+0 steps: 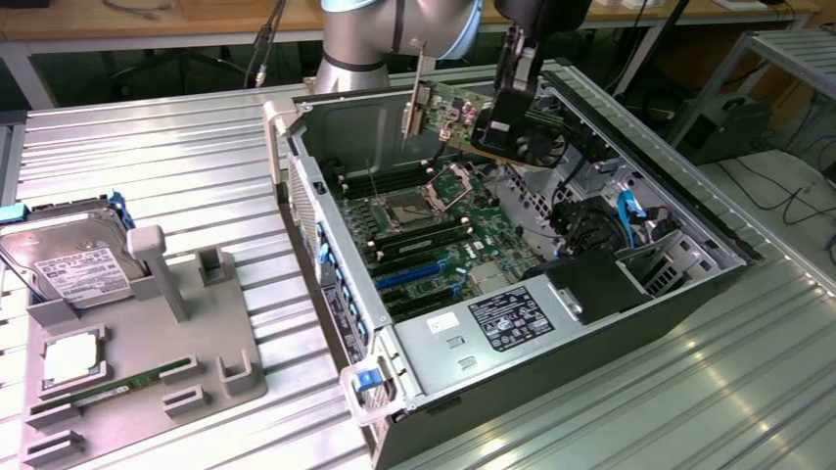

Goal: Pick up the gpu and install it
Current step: 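Insert the gpu into the slot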

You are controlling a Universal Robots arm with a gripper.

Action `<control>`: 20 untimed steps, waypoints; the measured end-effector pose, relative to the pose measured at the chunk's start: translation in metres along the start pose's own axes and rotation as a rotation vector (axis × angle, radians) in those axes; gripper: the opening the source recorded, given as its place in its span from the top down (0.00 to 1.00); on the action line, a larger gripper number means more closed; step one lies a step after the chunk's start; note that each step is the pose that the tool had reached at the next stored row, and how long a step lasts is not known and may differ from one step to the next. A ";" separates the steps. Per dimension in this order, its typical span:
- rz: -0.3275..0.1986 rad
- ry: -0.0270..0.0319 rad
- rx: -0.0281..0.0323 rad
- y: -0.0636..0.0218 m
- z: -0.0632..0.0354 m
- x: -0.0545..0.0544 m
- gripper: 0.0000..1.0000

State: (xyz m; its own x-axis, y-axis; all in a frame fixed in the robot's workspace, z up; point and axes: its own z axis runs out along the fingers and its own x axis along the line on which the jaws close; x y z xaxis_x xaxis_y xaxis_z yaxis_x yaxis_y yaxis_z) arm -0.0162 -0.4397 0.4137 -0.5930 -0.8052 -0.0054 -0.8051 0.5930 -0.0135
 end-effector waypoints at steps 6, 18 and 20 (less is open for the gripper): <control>-0.052 -0.0007 -0.0003 0.0001 0.0000 0.000 0.72; -0.216 -0.0034 -0.0016 0.0002 0.0000 0.000 0.72; -0.253 -0.0046 -0.0021 0.0003 0.0000 0.000 0.72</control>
State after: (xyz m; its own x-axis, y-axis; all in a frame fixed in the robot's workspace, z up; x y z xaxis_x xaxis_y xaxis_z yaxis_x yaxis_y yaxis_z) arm -0.0165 -0.4397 0.4137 -0.3726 -0.9280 -0.0066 -0.9279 0.3726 -0.0129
